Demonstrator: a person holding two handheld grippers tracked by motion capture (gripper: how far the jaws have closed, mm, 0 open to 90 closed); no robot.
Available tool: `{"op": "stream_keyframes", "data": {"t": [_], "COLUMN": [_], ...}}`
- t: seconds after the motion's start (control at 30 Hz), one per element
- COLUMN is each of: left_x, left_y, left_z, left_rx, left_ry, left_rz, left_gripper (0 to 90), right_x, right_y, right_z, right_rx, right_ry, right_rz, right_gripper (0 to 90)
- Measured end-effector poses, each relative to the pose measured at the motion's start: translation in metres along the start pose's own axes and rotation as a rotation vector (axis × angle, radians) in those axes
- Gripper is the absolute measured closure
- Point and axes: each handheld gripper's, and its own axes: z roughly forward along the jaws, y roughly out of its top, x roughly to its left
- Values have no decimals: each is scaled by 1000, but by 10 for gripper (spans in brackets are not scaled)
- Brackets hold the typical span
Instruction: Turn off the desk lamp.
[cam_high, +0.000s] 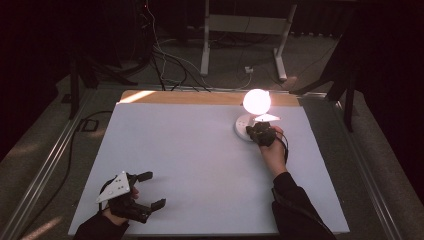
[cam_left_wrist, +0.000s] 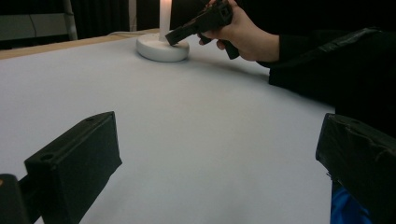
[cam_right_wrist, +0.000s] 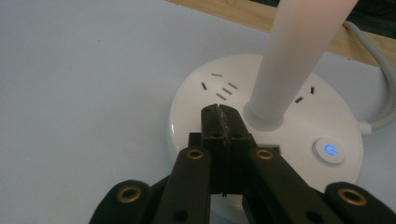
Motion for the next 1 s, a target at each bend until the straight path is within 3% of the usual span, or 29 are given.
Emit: {"op": "stream_keyframes", "data": {"t": [0.1,0.3,0.53,1.0], "left_x": [0,1,0,0], "left_y": [0,0,0,0], "left_z": [0,0,0,-1], "left_rx": [-2,-1,-1,-2], "left_ry": [1,1,1,-1], "left_rz": [-2,-3,-2,-5], "left_gripper": [5,5,5,5], "right_x": [2,3,3,2], "right_y": [3,14,24,14], "right_z": [0,-10,-20,-12], "right_rx": [16,-33,-54,-32], "right_ry": [-8,28,26,26], "right_rz": [-12,15,5,21], "right_gripper": [896,896,896,896]}}
